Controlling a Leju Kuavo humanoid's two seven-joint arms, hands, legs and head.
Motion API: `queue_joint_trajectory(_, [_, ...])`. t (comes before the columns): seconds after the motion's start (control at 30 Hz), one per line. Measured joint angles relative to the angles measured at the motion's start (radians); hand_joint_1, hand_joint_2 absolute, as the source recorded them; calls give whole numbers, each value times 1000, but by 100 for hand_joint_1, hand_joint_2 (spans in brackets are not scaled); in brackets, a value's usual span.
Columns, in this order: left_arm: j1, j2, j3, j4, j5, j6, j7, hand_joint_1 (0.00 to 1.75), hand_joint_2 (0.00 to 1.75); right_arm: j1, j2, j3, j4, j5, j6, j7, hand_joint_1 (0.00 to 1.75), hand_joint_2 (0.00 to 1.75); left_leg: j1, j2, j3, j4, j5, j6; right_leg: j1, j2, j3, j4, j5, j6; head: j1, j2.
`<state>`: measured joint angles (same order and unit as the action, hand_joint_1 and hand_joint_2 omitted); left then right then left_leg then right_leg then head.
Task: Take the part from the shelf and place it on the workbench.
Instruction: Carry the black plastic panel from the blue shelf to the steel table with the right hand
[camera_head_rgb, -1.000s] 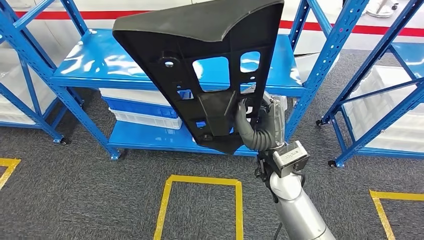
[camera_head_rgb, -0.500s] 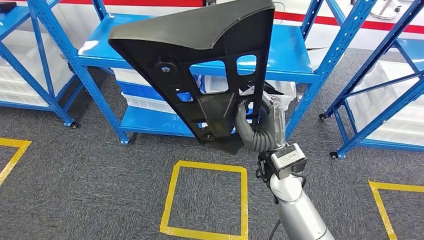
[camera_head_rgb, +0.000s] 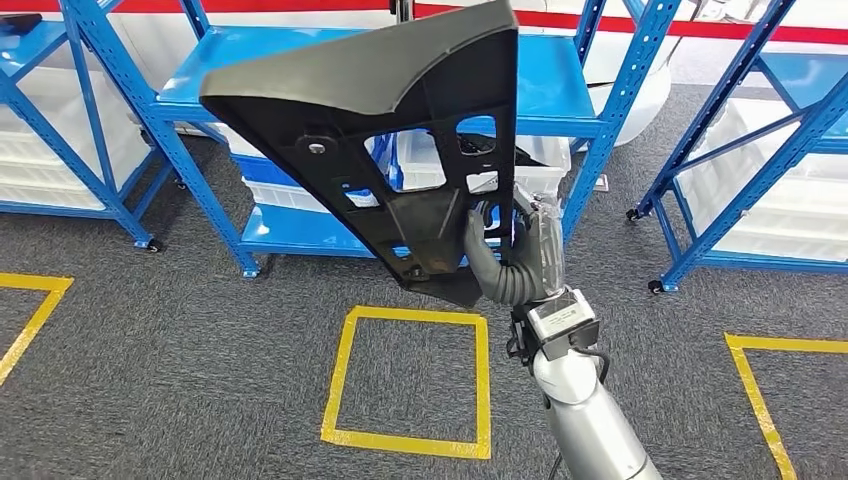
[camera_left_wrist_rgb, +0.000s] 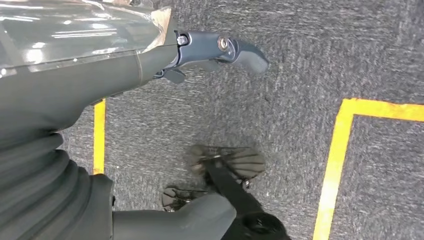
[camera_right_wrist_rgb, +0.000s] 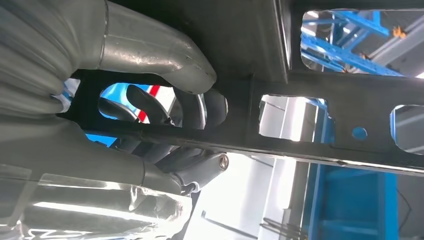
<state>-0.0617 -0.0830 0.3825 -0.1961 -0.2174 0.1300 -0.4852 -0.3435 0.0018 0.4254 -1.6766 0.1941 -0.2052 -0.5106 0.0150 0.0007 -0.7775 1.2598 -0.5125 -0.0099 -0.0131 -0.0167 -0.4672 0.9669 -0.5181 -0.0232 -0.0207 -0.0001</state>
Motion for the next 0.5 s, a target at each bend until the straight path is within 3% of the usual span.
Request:
queue_joint_trajectory(0.03, [1,0,0,0,-1,1,-3,0,175,6,0,0,0,4,3,0,175,175,3,0,-3,36,-8,-4,0,-4,-5,1,4,2,0,0])
queue_joint_trajectory(0.07, [2,1,0,0,-3,2,-8,0,175,13,0,0,0,7,5,0,175,175,7,2,14,32,4,-7,-2,-8,-7,2,7,6,0,0])
queue_joint_trajectory(0.17, [4,1,0,0,-5,4,-19,0,175,24,1,0,0,13,8,0,175,175,15,26,142,-146,65,-14,-3,-22,-16,13,7,17,-2,0])
queue_joint_trajectory(0.23, [3,0,0,0,-5,4,-21,0,175,25,1,-1,-1,14,8,0,175,175,9,40,182,-219,69,-6,4,-32,-24,19,4,26,-2,0])
queue_joint_trajectory(0.3, [3,0,0,0,-5,4,-22,0,175,25,1,-1,-1,15,8,0,175,175,3,31,178,-229,64,14,12,-41,-27,19,5,38,0,0])
queue_joint_trajectory(0.37, [4,0,0,0,-5,4,-22,0,175,25,1,-2,-2,16,8,0,175,175,3,19,175,-239,69,35,11,-31,-40,39,-8,47,1,0])
queue_joint_trajectory(0.43, [3,-1,0,0,-5,4,-23,0,175,26,0,-2,-3,16,8,-1,175,175,2,8,171,-245,77,50,8,-5,-86,130,-55,42,4,0])
queue_joint_trajectory(0.5, [3,-1,0,0,-5,4,-26,0,175,31,-3,-3,-3,17,8,-1,175,175,-1,-6,163,-245,81,59,6,7,-155,266,-107,34,6,0])
